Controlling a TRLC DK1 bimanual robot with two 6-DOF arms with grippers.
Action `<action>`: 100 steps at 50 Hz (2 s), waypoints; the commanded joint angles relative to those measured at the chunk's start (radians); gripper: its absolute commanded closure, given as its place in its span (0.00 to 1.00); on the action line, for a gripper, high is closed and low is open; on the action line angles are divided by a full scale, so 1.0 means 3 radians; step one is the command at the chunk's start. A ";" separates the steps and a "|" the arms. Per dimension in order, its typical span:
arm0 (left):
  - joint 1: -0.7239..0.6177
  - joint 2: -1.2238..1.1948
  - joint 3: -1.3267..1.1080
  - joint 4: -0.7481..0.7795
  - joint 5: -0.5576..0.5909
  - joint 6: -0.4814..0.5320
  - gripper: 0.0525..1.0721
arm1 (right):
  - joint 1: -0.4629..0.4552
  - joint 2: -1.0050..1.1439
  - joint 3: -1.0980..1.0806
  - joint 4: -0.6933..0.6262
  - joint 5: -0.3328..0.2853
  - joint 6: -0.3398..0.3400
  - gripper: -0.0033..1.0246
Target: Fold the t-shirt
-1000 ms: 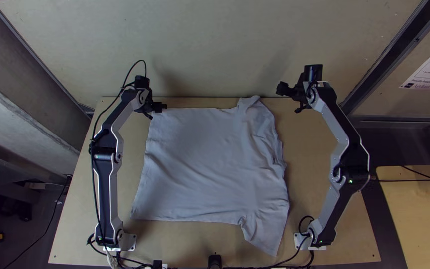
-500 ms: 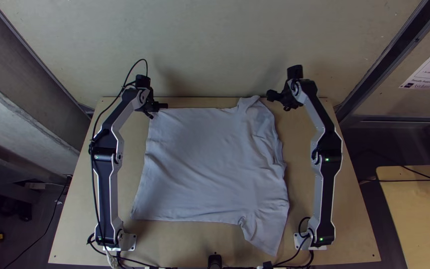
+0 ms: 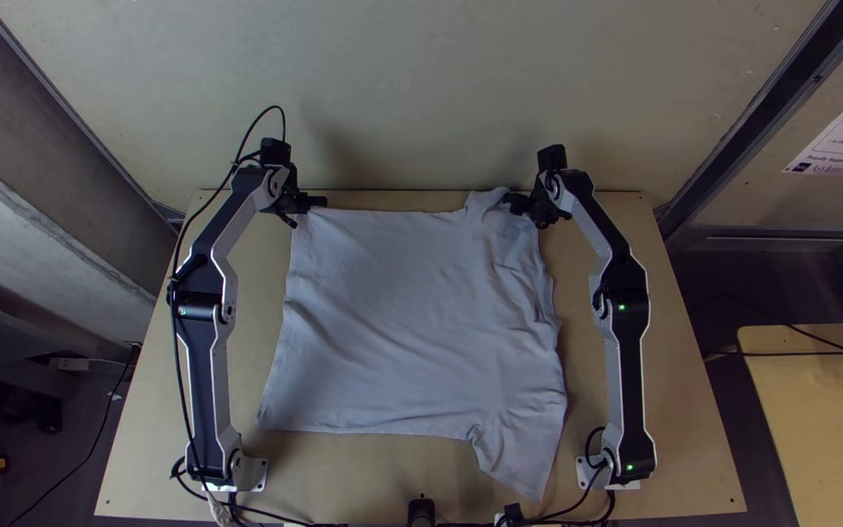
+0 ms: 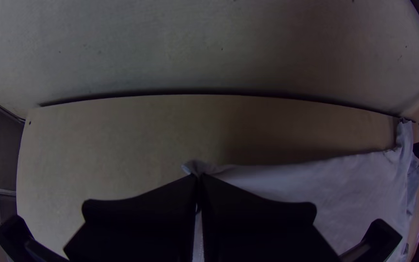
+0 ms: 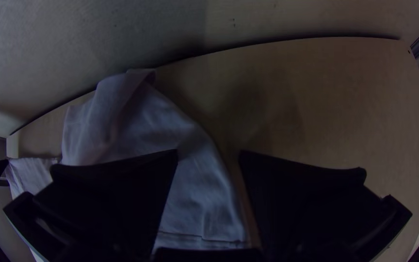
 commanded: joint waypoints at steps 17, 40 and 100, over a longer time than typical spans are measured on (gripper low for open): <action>-0.0063 -0.0201 -0.0047 -0.0072 -0.0010 -0.0002 0.98 | -0.0014 0.0123 0.0125 0.0000 0.0019 -0.0155 0.97; -0.0022 -0.0145 0.0045 0.0087 -0.0010 -0.0135 0.98 | -0.0111 -0.0010 0.0160 -0.0010 0.0034 -0.0150 0.97; 0.0249 -0.0432 -0.0155 -0.0154 0.0328 -0.0201 0.98 | -0.0137 -0.0746 -0.0049 -0.0169 0.0024 -0.0278 0.97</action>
